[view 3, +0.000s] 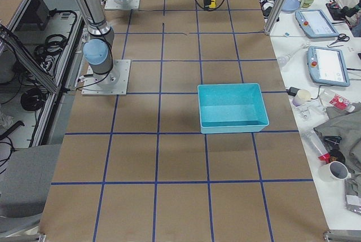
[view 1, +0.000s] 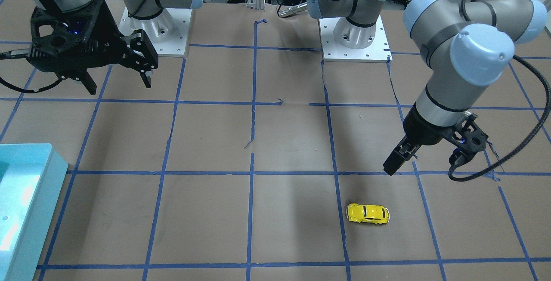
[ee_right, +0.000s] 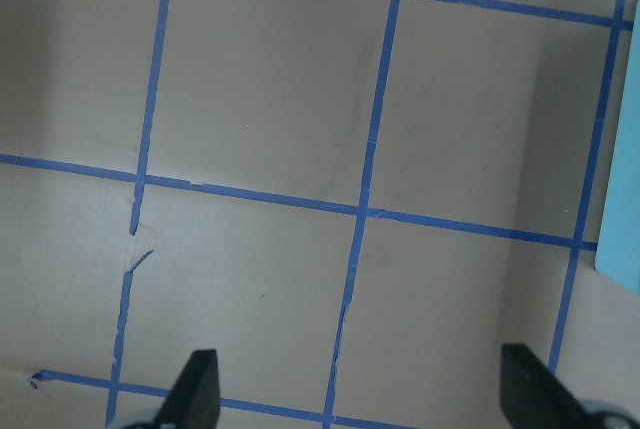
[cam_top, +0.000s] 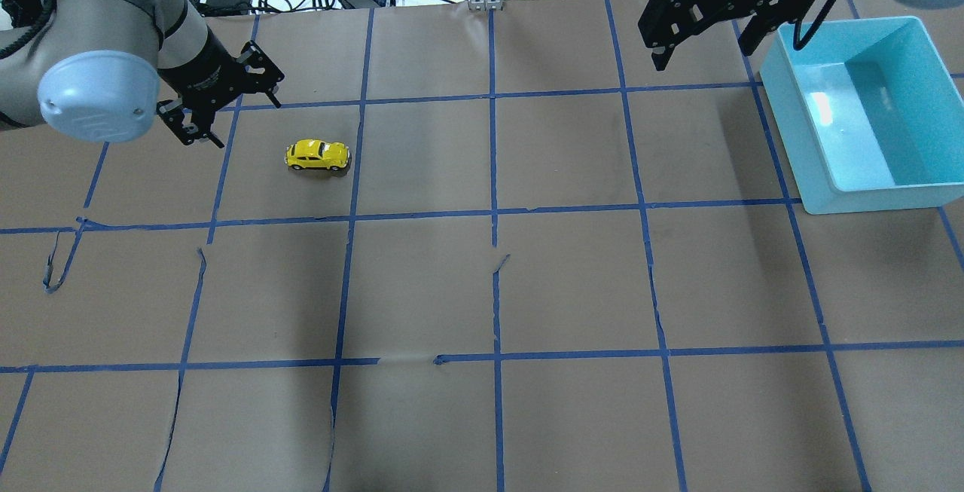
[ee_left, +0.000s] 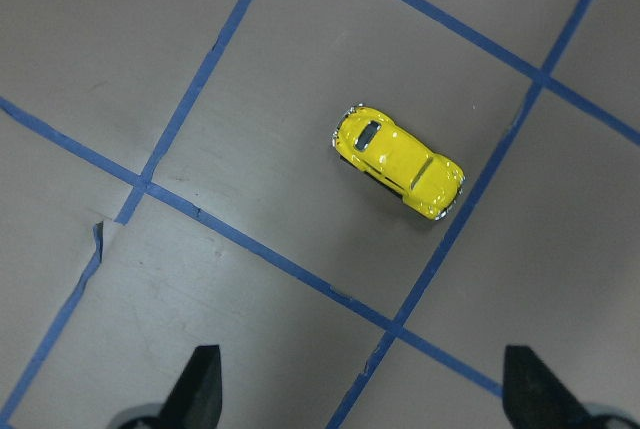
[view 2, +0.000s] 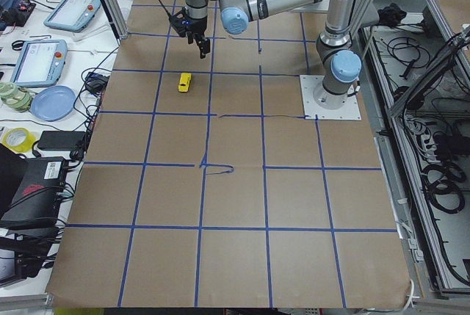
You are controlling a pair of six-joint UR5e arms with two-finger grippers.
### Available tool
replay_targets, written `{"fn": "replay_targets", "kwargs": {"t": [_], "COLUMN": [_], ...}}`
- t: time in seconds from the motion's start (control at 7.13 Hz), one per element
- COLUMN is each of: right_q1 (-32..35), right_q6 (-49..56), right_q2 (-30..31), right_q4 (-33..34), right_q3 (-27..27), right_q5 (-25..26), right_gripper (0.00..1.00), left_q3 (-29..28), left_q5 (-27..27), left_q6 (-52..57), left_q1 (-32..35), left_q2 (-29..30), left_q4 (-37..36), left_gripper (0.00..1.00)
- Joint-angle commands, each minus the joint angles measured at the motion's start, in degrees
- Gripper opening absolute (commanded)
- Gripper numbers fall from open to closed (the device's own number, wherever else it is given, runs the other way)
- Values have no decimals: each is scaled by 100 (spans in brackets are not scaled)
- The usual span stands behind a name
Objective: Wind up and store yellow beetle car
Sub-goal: 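Lower the left gripper over the yellow beetle car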
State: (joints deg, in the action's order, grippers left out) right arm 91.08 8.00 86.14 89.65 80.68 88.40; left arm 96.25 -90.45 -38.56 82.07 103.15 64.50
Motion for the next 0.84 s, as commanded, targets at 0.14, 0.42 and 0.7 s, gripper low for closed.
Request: {"fn": "replay_targets", "kwargs": {"t": [0.14, 0.42, 0.7], "right_q1": [-3, -3, -3], "right_q6": [0, 0, 0], "right_q2": [0, 8, 0], "right_q4": [0, 0, 0], "right_q3": [26, 26, 26], "right_q5": [-7, -16, -25], "right_gripper": [100, 100, 100], "left_q3": [8, -1, -1], "left_q5": [53, 71, 254], "left_q6": [-2471, -2533, -2864], "left_q1": [2, 2, 2], "left_q2": [757, 1293, 1567], "left_q4": [-777, -1508, -1756], "left_gripper": [100, 100, 100]}}
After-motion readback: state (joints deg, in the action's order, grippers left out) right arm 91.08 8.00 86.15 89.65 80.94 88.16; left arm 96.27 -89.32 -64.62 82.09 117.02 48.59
